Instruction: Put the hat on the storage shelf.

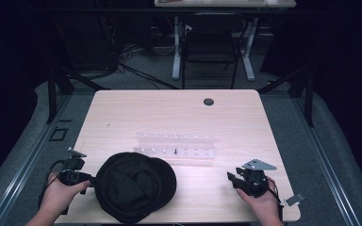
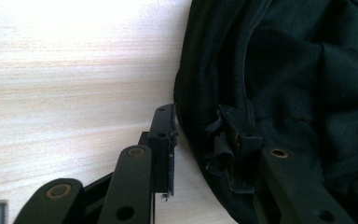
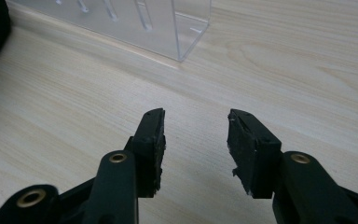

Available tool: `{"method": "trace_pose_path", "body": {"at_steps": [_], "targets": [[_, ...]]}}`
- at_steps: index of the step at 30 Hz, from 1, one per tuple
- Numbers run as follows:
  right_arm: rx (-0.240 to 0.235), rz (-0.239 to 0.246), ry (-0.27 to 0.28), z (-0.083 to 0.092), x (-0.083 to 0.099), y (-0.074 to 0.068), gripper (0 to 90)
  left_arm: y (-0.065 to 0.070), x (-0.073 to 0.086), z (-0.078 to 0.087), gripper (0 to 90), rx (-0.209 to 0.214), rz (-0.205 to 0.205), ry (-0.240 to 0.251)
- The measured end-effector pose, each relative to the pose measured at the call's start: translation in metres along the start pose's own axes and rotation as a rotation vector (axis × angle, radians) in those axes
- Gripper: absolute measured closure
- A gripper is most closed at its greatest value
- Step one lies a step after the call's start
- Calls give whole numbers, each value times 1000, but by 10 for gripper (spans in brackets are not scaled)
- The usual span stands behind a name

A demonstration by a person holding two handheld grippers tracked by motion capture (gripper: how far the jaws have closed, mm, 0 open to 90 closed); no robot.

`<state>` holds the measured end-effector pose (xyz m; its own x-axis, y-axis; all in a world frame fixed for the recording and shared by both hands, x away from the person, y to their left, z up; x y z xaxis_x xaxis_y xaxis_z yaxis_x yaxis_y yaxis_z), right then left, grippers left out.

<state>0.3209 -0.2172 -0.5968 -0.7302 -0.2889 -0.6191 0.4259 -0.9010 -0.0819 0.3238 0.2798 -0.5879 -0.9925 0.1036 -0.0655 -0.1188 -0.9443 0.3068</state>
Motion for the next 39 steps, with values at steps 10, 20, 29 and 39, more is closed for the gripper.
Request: {"method": "trace_pose_path", "body": {"at_steps": [10, 20, 29, 39], "targets": [[-6, -8, 10, 0, -1, 0, 558, 4, 0, -1, 799, -6, -20, -8], [-14, -14, 17, 0, -1, 0, 557, 10, -1, 11, 842, 34, -10, -16], [-14, -11, 13, 0, -1, 0, 557, 17, -2, 28, 847, 69, -17, -5], [-16, -11, 8, -1, 0, -1, 558, 26, -4, 50, 852, 112, -25, 8]]}}
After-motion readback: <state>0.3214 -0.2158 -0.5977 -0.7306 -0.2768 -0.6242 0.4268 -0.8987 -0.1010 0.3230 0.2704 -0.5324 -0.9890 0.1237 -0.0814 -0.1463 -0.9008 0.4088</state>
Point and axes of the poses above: each handheld gripper's, and its own axes: z roughly backward along the jaws, x roughly out of its underside, y roughly to its right, the point moved 7 cm from there along -z, roughly forward along the jaws, and after that the axes turned 10 degrees about -y, right-handed, at the moved point
